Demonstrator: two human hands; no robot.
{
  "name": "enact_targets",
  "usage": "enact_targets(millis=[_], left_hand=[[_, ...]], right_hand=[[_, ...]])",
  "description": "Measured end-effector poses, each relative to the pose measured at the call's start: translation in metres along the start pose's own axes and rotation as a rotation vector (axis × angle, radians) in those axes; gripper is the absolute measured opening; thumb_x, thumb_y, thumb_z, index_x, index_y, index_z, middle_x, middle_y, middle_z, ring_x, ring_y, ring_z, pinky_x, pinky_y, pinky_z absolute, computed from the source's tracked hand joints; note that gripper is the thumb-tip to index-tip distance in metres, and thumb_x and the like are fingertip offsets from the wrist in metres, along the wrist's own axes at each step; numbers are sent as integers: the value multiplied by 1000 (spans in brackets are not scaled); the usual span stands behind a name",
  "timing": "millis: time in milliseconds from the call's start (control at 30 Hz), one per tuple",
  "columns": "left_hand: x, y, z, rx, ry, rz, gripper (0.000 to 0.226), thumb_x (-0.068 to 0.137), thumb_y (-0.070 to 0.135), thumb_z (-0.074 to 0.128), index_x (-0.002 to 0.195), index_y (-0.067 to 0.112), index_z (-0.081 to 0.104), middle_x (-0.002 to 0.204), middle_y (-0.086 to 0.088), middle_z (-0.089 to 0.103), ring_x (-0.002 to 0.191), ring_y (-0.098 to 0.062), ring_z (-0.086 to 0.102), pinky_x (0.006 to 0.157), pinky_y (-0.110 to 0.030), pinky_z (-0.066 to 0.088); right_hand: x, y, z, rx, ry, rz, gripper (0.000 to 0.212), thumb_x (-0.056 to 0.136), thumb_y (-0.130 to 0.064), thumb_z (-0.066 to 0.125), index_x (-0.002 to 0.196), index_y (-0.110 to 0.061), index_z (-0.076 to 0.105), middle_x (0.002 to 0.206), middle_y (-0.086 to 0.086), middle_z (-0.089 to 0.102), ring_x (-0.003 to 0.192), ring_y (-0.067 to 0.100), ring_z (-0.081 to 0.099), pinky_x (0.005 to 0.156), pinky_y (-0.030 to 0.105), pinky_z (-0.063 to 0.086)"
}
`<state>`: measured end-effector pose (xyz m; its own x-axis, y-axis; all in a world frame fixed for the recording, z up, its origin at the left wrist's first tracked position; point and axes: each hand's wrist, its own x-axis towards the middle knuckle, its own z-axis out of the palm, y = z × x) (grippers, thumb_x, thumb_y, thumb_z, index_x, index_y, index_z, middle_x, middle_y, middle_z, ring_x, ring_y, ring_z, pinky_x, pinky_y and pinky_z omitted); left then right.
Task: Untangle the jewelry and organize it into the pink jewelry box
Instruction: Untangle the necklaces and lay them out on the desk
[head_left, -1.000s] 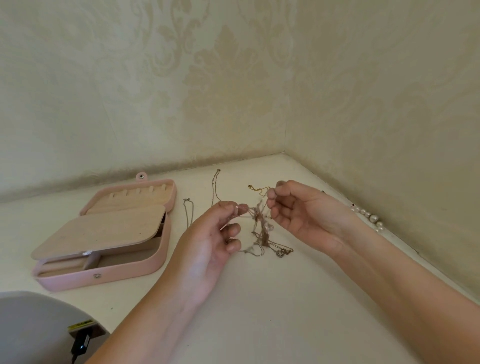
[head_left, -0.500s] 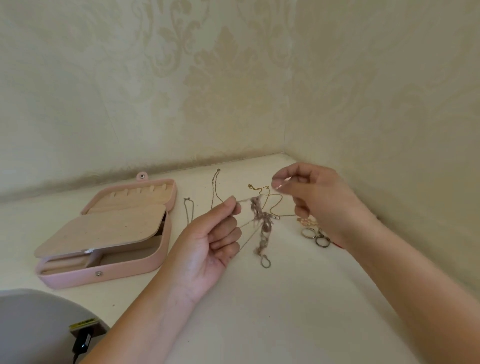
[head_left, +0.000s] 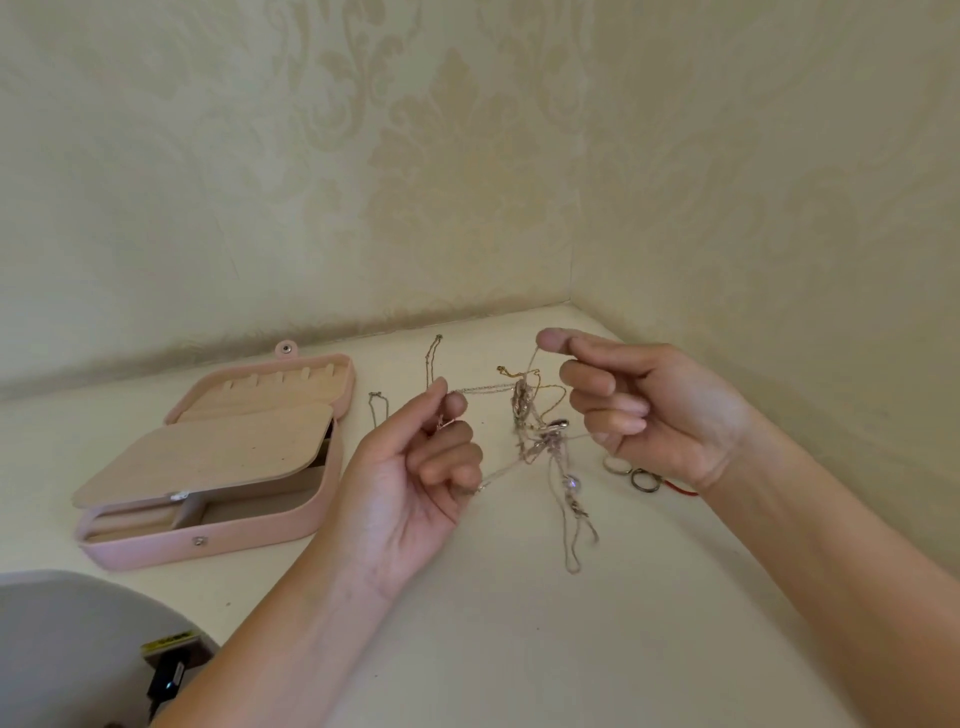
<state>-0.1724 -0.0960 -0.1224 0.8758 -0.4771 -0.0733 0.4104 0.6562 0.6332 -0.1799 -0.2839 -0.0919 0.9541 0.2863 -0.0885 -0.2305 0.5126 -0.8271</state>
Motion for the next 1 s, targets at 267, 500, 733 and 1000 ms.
enact_targets(millis=[267,500,733,1000], left_hand=[[-5,-6,3,490,87,-127,14,63,24,67,72,17,76,48,10,16,33,-1,14,32,-15,4],[-1,-1,1,282,107,-67,37,71,30,62,45,19,38,47,7,19,34,-6,21,33,-16,18],[-2,3,1,16,39,32,27,80,31,55,74,9,70,59,2,38,38,-6,34,35,-16,41],[1,10,-11,-53,-91,4,35,50,20,88,53,15,53,42,8,30,32,-4,17,23,-13,24]], right_hand=[[-4,-10,-10,-137,52,-174,20,79,-18,53,92,-10,66,48,-8,36,32,2,21,31,14,10],[-13,-22,-14,-979,427,-359,8,82,-10,68,81,-15,73,45,-1,35,38,12,26,38,19,25],[-11,-26,-20,-689,601,-433,5,86,-11,64,87,-10,69,46,-6,43,38,7,38,48,17,48],[-10,-33,-19,58,447,-276,21,96,-2,36,77,-8,42,51,3,53,31,4,24,29,13,23]])
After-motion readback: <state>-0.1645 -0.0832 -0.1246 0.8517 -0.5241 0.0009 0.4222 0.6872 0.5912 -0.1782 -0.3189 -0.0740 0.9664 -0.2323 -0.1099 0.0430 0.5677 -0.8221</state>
